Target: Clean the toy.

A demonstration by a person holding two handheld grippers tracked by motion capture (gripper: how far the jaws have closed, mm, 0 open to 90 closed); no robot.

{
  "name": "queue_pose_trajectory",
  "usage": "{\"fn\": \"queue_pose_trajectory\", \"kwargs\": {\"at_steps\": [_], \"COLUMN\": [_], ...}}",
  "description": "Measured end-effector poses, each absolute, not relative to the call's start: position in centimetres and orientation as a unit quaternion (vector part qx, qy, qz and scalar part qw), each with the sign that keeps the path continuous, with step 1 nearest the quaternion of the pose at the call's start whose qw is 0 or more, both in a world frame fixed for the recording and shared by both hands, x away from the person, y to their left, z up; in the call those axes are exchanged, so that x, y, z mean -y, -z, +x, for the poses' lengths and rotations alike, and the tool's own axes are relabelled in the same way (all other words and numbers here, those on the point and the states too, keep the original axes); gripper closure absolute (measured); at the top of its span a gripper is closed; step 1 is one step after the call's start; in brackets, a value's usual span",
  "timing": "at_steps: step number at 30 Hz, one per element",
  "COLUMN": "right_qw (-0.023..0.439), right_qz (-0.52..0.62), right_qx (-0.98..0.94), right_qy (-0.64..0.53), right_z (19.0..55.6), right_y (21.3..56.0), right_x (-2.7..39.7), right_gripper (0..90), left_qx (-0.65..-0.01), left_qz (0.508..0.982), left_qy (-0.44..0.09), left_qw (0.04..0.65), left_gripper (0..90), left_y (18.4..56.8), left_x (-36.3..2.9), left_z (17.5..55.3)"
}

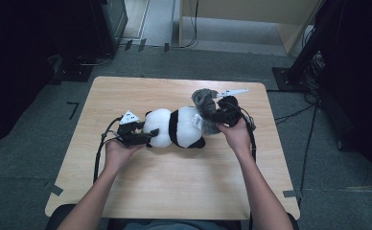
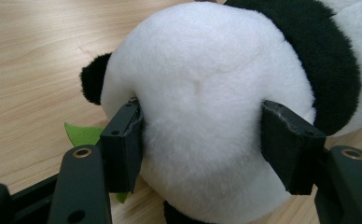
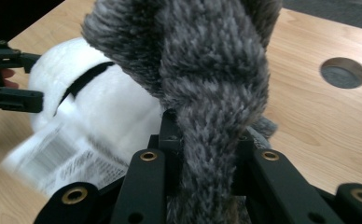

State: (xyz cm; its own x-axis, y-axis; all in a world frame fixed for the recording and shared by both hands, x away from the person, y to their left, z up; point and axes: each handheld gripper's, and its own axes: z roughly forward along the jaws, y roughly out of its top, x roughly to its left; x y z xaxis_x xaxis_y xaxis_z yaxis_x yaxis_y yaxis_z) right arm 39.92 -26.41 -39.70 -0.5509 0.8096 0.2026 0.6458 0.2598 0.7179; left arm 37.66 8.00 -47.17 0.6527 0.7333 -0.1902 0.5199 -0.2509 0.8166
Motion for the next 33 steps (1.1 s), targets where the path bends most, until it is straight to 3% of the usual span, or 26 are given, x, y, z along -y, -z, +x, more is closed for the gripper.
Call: {"fn": "queue_pose_trajectory", "kwargs": {"at_steps": [11,25,33], "right_qw": [0.095,0.094,0.063], "right_qz": [0.451,0.454,0.485], "right_qx": [-0.796,-0.776,-0.789], "right_qy": [-0.392,-0.428,-0.372], "right_z": [40.3,39.9,40.1], "right_y": [40.8,42.7,44.8], "right_x": [26.1,27.0,27.1], "right_gripper": [70.6,74.0,75.5], "left_qx": [-0.401,-0.401,-0.402], "left_qz": [0.781,0.780,0.779], "left_qy": [-0.116,-0.114,-0.113], "left_qw": [0.464,0.468,0.467], "left_gripper": [35.6,35.5,35.4], "left_y": [47.2,47.2,47.2], "left_x": [-8.0,-8.0,-8.0], "left_z": [37.7,37.7,37.8]}}
